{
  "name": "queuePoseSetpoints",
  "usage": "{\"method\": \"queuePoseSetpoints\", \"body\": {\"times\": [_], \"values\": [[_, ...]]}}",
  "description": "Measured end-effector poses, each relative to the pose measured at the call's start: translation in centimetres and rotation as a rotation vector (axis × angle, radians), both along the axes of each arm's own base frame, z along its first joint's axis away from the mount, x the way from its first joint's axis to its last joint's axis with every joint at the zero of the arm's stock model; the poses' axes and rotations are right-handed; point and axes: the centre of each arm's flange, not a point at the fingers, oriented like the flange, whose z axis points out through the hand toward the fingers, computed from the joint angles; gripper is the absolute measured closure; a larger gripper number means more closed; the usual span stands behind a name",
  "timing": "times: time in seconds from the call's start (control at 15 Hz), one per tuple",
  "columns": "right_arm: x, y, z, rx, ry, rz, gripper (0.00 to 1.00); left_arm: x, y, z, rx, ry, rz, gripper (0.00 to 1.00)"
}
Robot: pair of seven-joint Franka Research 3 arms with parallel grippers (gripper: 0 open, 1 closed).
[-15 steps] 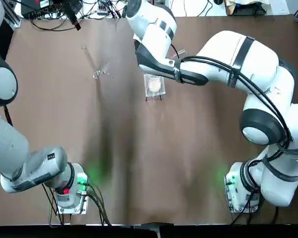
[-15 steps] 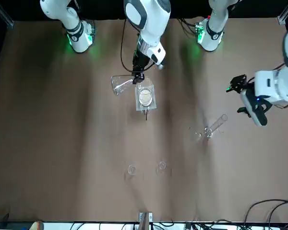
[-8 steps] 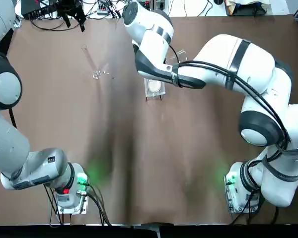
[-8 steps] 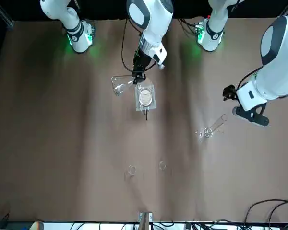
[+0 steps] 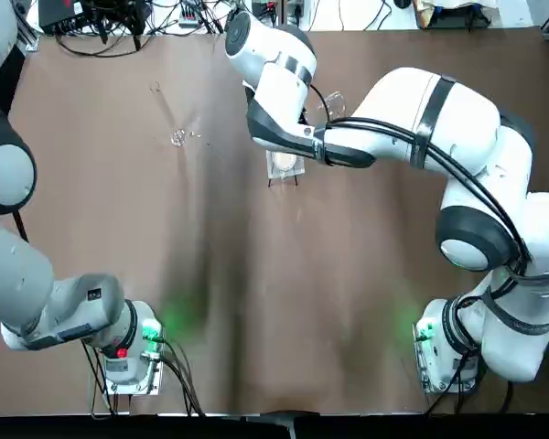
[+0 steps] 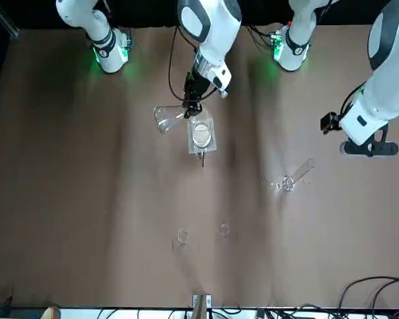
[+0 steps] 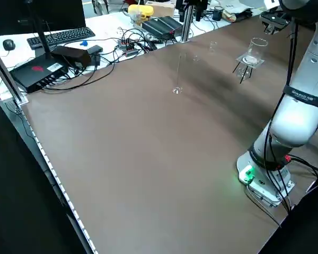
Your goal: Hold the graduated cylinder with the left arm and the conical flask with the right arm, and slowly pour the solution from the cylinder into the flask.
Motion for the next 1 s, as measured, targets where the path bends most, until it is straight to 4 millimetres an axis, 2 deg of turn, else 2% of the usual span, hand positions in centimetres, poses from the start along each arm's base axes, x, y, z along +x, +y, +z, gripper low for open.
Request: {"method": "queuePoseSetpoints", "body": {"times": [0.2,0.4,0.53,0.73,0.93,1.0], "values": [[0.2,-0.1,-0.2,-0.014,-0.011,0.003,0.61,-0.6,0.3,0.1,0.015,0.020,0.012,0.00],[0.4,0.1,-0.7,-0.026,-0.020,0.007,0.61,-0.3,2.0,0.1,0.015,0.021,0.042,0.00],[0.5,0.2,-0.6,-0.026,-0.025,0.008,0.61,-0.3,2.4,0.1,0.014,0.021,0.049,0.00],[0.5,0.3,-0.4,-0.028,-0.037,0.014,0.61,-0.2,1.3,0.8,0.008,0.001,0.033,0.00],[0.1,0.7,-0.5,-0.047,-0.061,0.034,0.61,-0.3,-0.2,2.5,-0.033,-0.029,0.037,0.00],[-0.1,0.9,-0.5,-0.051,-0.065,0.040,0.61,-0.5,-0.1,3.1,-0.076,-0.033,0.063,0.00]]}}
